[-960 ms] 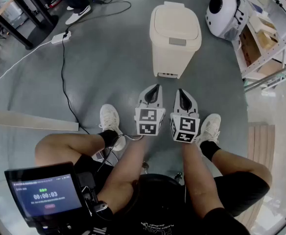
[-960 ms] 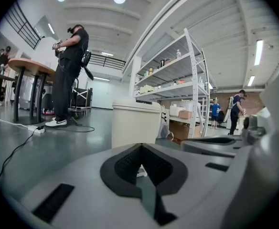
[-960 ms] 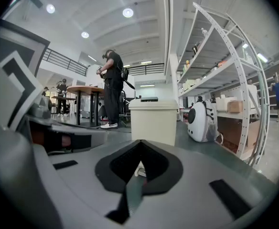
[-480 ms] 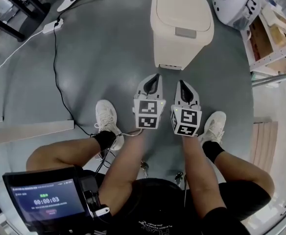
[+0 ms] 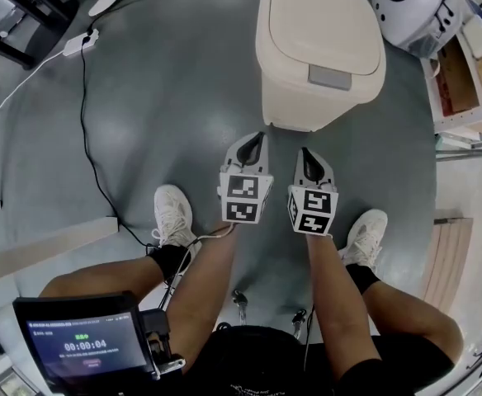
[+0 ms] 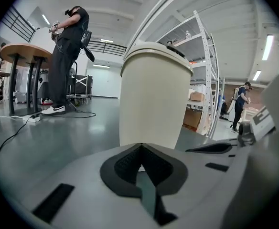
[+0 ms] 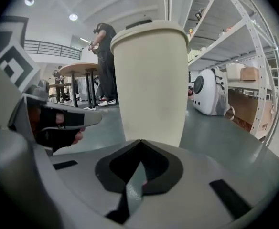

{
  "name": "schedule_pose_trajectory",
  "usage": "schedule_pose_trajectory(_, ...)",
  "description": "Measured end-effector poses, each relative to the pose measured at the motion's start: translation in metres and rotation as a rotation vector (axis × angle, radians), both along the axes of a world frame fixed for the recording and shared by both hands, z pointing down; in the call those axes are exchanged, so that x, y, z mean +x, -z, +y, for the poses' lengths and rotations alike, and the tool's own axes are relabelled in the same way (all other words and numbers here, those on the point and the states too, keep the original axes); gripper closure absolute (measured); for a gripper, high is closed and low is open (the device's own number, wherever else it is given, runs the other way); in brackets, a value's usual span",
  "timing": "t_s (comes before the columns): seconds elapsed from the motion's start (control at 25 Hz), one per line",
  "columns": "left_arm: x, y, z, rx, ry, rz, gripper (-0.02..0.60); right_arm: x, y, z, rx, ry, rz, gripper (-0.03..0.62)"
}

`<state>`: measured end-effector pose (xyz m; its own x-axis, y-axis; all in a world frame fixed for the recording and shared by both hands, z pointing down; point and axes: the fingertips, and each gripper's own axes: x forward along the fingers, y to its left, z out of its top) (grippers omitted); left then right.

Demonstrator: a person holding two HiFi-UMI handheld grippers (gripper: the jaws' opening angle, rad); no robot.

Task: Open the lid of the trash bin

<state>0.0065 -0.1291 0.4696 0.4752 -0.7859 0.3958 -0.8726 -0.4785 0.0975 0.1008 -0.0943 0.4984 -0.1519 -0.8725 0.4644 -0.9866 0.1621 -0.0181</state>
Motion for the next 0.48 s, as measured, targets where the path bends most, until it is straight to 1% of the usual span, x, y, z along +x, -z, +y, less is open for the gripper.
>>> schedule_pose_trajectory(0.2, 0.004, -0.017, -0.016, -0.027, -0.026, 0.007, 0.584, -0.006, -0.025, -0.026, -0.059, 0.000, -0.004, 0.591)
schedule_pose_trajectory(0.36, 0.004, -0.034, -0.024, -0.066, -0.017, 0.016, 0.584, -0.004, -0.047, -0.040, -0.116, -0.016, -0.011, 0.591)
schedule_pose_trajectory(0.48, 0.002, -0.044, -0.031, -0.084, -0.018, 0.009, 0.584, -0.001, -0.060, -0.053, -0.148, -0.036, -0.028, 0.591)
